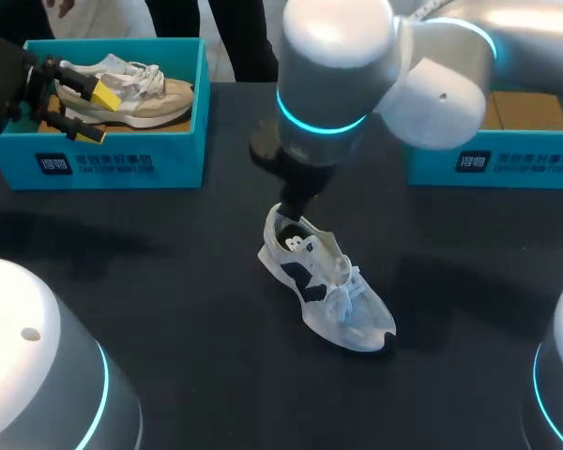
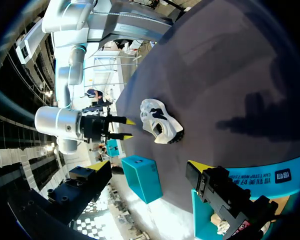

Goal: Take the shoe out of the shoebox, open the shoe tongue, remove and reinsert the insole, then place the shoe into the shoebox

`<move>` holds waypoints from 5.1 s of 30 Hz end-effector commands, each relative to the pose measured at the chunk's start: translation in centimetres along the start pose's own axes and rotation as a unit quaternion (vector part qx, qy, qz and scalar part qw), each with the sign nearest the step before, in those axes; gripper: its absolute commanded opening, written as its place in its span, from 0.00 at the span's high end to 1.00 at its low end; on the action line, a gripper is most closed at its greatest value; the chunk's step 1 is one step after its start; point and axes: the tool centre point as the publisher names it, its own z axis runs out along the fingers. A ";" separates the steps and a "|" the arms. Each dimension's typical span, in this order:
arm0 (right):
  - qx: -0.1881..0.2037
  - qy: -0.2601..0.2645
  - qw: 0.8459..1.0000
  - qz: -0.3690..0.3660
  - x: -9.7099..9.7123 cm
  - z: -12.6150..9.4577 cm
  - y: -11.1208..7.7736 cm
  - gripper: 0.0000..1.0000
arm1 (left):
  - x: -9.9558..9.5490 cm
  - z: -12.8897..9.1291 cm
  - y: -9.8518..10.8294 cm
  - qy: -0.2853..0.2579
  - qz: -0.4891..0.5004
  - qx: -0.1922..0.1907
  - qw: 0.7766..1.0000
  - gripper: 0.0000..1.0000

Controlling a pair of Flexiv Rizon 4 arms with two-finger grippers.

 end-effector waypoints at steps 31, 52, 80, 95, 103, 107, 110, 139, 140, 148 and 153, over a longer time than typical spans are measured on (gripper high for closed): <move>0.027 0.067 0.928 -0.365 -2.6 -0.2 1.4 0.00 | 0.0 0.0 0.0 0.000 0.001 -0.001 1.000 0.00; 0.061 0.035 0.823 -0.563 -2.2 4.1 6.7 0.00 | 0.0 0.0 0.0 0.000 0.001 -0.001 1.000 0.00; 0.032 0.062 0.815 -0.575 -3.0 10.2 7.1 0.00 | 0.0 0.0 0.0 0.000 0.001 -0.001 1.000 0.00; 0.028 0.067 0.818 -0.571 -4.3 13.1 6.6 0.00 | 0.0 0.0 0.0 0.000 0.001 -0.001 1.000 0.00; 0.021 0.072 0.822 -0.565 -4.7 14.3 6.6 0.01 | 0.0 0.0 0.0 0.000 0.001 -0.001 1.000 0.00; 0.028 0.075 0.825 -0.559 -4.3 15.0 6.7 0.05 | 0.0 0.0 0.0 0.000 0.001 -0.001 1.000 0.00; 0.027 0.077 0.826 -0.558 -4.1 15.6 6.5 0.08 | 0.0 0.0 0.0 0.000 0.001 -0.001 1.000 0.00; -0.002 0.120 0.827 -0.549 -2.7 17.9 5.5 0.30 | 0.0 0.0 0.0 0.000 0.001 -0.001 1.000 0.00; -0.002 0.121 0.827 -0.549 -2.7 18.0 5.4 0.31 | 0.0 0.0 0.0 0.000 0.001 -0.001 1.000 0.00; -0.002 0.127 0.825 -0.551 -2.5 18.0 5.1 0.46 | 0.0 0.0 0.0 0.000 0.001 -0.001 1.000 0.00; -0.002 0.127 0.824 -0.552 -2.4 17.8 5.1 0.55 | 0.0 0.0 0.0 0.000 0.001 -0.001 1.000 0.00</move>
